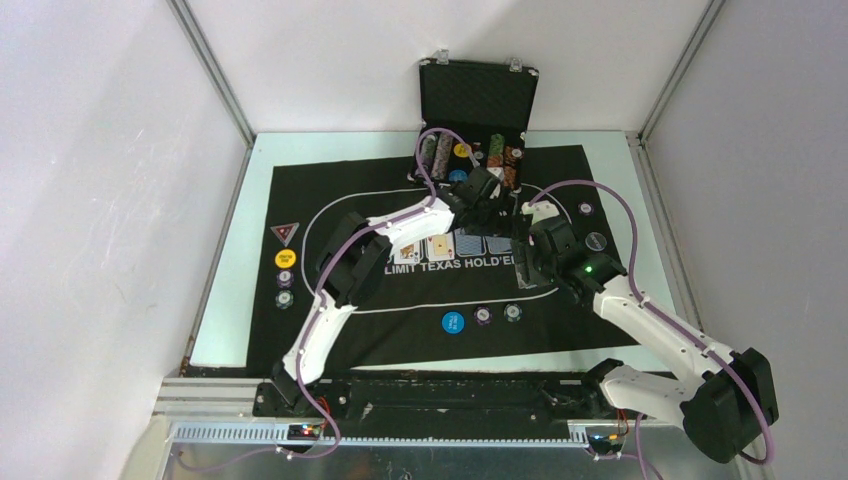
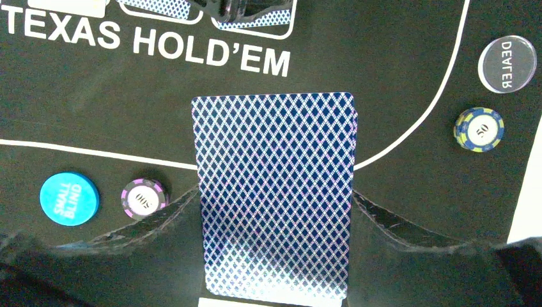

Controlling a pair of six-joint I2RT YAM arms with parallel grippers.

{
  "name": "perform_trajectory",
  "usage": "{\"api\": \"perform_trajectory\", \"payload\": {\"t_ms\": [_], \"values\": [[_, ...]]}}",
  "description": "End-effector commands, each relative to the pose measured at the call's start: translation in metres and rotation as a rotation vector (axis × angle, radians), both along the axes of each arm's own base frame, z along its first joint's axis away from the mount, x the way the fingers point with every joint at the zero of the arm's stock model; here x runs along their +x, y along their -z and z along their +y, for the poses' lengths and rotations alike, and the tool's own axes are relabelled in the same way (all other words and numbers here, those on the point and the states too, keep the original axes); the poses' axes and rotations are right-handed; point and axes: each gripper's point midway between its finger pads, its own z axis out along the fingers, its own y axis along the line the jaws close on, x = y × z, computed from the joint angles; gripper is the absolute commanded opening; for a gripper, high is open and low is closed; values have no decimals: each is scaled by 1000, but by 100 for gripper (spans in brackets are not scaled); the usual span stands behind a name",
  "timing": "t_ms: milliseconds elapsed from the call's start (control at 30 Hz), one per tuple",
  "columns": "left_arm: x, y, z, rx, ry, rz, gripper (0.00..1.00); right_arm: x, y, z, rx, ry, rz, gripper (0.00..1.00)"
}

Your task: Distribute texas hold em gaming equipment

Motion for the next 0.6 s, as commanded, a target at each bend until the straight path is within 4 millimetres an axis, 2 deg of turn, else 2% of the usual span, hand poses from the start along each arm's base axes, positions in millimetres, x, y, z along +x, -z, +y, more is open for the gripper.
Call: {"api": "perform_trajectory", "payload": {"t_ms": [0, 100, 333, 567], "values": [[13, -6, -8, 12, -32, -27, 100, 12, -12, 3, 30, 24, -60, 0], [15, 3, -5, 45, -52, -11, 100, 12, -12, 2, 30, 25, -61, 0], [11, 2, 3, 66, -62, -19, 100, 13, -11, 2, 27, 28, -58, 0], [15, 5, -2, 71, -58, -15, 100, 13, -12, 1, 28, 32, -61, 0]]}}
